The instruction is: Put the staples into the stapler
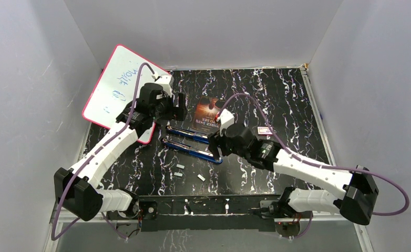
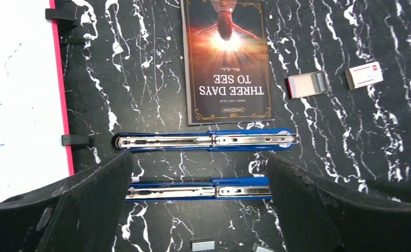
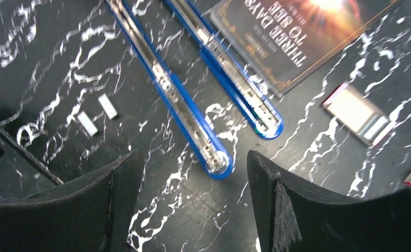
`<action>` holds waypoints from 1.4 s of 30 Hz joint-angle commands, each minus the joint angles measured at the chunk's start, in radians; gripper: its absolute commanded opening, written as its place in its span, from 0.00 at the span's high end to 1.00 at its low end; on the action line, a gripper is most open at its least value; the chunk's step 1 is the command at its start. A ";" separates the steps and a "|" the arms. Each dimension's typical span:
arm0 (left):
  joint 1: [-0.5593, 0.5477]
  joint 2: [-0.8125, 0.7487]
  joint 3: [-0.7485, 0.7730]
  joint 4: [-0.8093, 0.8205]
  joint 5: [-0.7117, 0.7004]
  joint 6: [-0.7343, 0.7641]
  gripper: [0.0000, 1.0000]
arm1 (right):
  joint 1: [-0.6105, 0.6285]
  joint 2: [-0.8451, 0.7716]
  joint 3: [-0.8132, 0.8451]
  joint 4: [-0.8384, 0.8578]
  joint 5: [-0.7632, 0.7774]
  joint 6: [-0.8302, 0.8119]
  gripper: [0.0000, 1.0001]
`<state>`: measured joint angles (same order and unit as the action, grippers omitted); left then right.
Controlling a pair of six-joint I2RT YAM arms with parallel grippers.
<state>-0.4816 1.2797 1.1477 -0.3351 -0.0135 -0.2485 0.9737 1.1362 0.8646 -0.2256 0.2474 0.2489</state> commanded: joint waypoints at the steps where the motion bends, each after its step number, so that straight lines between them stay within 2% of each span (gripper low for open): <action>1: 0.001 0.004 0.084 -0.042 0.012 -0.068 0.02 | 0.120 -0.029 -0.096 0.083 0.123 0.075 0.20; 8: 0.001 0.004 0.083 -0.057 -0.082 -0.174 0.02 | 0.284 -0.039 -0.245 0.163 0.159 0.129 0.20; 17: 0.003 -0.043 0.014 0.045 0.017 -0.272 0.02 | 0.382 0.116 -0.263 0.306 0.177 0.109 0.21; 24: 0.003 -0.015 0.041 0.029 0.020 -0.216 0.02 | 0.387 0.234 -0.246 0.389 0.154 0.076 0.31; 28: 0.003 -0.021 0.032 0.032 0.022 -0.182 0.02 | 0.386 0.268 -0.224 0.395 0.134 0.073 0.31; 33: 0.003 -0.031 0.024 0.035 0.023 -0.149 0.02 | 0.380 0.275 -0.204 0.385 0.190 0.087 0.31; 42: 0.003 -0.074 -0.016 0.086 0.098 -0.093 0.02 | 0.309 0.391 -0.117 0.396 0.125 0.087 0.34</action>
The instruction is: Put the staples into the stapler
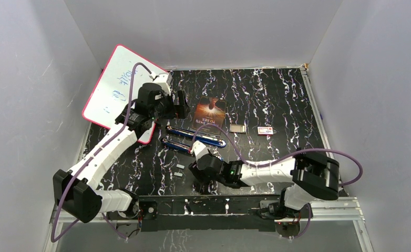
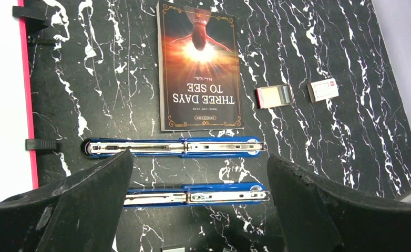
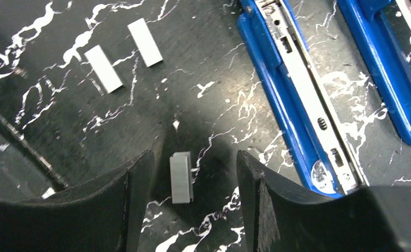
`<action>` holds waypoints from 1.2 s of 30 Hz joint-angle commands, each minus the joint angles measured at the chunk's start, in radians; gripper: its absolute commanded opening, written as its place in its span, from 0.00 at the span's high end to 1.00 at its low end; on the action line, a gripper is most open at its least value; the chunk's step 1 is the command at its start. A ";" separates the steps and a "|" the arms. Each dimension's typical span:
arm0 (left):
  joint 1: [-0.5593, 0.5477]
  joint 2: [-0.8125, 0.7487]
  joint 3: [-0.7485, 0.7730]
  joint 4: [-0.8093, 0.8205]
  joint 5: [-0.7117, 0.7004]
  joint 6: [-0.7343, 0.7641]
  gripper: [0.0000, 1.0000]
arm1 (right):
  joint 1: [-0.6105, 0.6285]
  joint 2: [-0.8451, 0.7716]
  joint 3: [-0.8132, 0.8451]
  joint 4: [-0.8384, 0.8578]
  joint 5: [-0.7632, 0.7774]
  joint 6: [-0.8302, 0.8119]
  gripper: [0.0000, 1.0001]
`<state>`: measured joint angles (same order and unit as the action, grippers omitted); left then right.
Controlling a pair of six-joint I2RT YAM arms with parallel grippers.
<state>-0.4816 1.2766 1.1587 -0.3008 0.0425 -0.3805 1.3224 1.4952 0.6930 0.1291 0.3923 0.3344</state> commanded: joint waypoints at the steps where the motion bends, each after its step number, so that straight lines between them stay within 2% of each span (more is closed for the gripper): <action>1: 0.003 -0.082 -0.035 0.059 0.043 0.041 0.02 | -0.052 0.037 0.059 0.042 -0.037 0.008 0.34; 10: 0.003 -0.102 -0.045 0.059 0.053 0.060 0.02 | -0.096 0.079 0.075 0.051 -0.149 0.028 0.35; 36: 0.003 -0.088 -0.053 0.077 0.096 0.063 0.02 | -0.120 0.071 0.021 -0.013 -0.172 0.115 0.38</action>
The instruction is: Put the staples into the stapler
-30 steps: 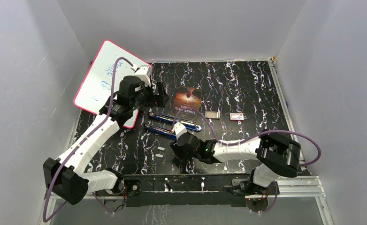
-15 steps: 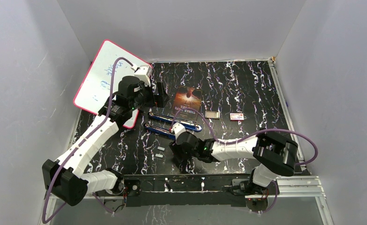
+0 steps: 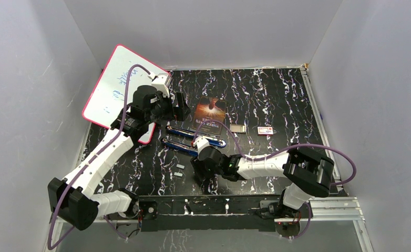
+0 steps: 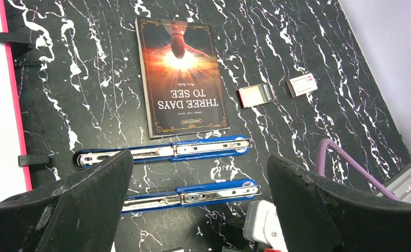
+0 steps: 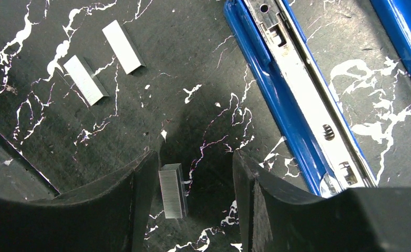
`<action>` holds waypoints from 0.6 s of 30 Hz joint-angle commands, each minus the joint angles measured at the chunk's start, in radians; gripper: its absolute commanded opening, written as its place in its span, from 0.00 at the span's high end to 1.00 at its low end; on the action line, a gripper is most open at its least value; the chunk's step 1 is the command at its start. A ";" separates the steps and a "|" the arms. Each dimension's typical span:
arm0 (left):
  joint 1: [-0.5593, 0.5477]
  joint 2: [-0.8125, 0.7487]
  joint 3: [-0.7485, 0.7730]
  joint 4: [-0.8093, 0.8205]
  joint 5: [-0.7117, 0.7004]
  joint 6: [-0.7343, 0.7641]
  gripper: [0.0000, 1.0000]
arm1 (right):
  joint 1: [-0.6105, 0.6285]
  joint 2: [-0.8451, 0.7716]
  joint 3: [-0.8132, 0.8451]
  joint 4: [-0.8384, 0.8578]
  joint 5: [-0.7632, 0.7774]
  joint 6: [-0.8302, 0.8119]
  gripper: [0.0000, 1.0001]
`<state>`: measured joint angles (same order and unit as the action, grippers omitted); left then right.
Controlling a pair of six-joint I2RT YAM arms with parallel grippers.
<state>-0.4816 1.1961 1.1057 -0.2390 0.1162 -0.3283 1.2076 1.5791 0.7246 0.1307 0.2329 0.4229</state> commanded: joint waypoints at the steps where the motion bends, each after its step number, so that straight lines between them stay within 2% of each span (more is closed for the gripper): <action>1: 0.003 -0.008 0.000 0.015 0.023 0.011 0.02 | -0.006 -0.014 -0.012 -0.019 -0.014 0.029 0.38; 18: 0.003 -0.008 -0.003 0.021 0.040 0.006 0.02 | -0.011 -0.033 -0.043 -0.065 -0.032 0.057 0.39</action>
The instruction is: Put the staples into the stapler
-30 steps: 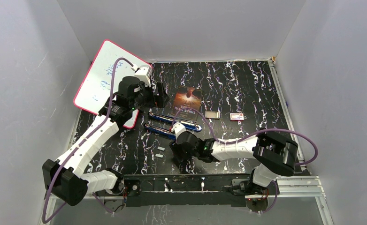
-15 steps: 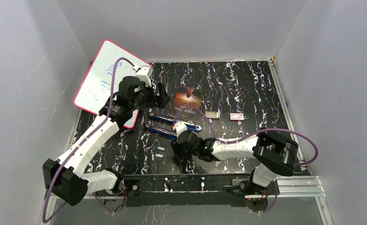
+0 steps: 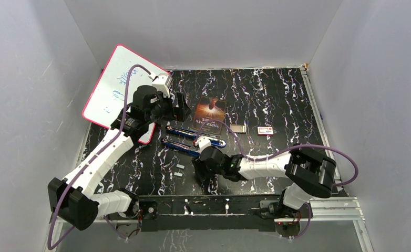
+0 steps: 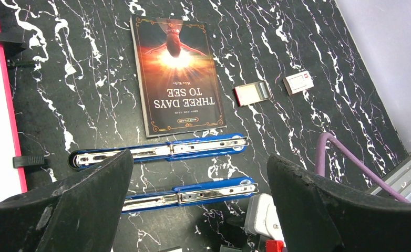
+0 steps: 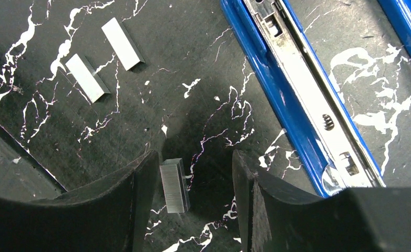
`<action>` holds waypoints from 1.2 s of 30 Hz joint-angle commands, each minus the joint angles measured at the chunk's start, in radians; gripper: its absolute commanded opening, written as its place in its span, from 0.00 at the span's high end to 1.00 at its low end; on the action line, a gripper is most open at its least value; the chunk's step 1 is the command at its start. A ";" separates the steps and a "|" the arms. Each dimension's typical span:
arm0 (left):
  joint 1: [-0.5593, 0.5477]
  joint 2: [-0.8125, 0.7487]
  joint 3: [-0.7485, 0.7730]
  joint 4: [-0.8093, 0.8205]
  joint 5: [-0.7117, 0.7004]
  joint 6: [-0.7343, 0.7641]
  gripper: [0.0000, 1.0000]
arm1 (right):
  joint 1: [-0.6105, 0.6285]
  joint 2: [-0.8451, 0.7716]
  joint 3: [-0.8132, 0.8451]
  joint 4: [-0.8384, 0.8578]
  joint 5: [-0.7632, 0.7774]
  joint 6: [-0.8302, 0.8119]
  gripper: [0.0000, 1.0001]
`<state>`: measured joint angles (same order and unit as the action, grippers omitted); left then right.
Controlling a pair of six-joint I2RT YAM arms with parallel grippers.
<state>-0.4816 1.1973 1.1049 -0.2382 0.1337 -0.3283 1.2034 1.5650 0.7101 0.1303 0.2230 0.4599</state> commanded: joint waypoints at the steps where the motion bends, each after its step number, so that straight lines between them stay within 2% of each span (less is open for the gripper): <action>1: 0.003 -0.007 -0.001 0.020 0.022 0.005 0.02 | -0.007 -0.020 -0.031 -0.066 -0.024 0.021 0.39; 28: 0.003 -0.006 -0.022 0.029 0.025 0.006 0.02 | -0.010 -0.081 -0.101 -0.111 -0.039 0.064 0.40; 36: 0.003 -0.015 -0.019 0.023 0.022 0.009 0.02 | -0.024 -0.043 -0.044 -0.056 -0.075 0.039 0.40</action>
<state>-0.4816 1.2037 1.0859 -0.2310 0.1432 -0.3283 1.1934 1.4822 0.6399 0.1051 0.1959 0.5007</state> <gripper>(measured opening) 0.982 0.602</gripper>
